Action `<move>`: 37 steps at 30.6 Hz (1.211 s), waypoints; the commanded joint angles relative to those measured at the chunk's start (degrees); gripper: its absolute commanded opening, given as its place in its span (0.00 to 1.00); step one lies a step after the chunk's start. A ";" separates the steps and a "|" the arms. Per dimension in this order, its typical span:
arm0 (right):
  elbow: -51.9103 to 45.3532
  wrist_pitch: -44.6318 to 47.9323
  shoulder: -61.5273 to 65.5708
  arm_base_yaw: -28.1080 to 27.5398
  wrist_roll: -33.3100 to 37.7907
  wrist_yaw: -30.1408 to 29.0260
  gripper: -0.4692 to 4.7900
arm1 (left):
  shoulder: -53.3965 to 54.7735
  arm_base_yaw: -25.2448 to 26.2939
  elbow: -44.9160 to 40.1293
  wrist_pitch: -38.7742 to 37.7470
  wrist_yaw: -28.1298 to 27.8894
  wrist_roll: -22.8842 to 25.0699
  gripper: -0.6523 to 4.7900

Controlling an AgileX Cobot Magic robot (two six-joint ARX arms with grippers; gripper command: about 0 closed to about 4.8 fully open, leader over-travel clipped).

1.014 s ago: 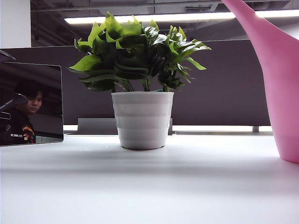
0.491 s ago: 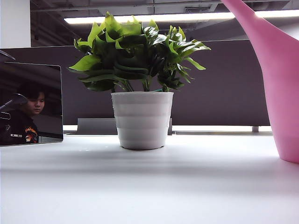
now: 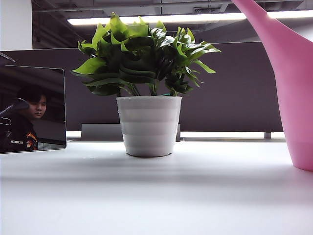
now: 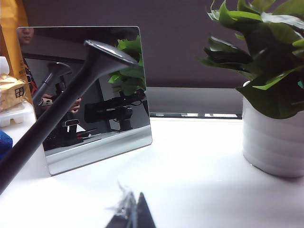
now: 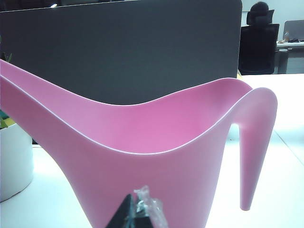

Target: Pick up the watering can from the table, water the potted plant, and put the can back.

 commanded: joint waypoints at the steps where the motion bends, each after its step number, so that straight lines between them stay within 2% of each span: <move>1: -0.09 1.01 -0.02 -0.07 -0.11 0.44 0.09 | 0.04 0.07 0.04 0.72 0.15 0.44 0.11; 37: -0.09 0.61 -0.02 -0.79 -0.09 0.17 0.09 | 0.04 0.07 0.04 0.72 0.15 0.44 0.11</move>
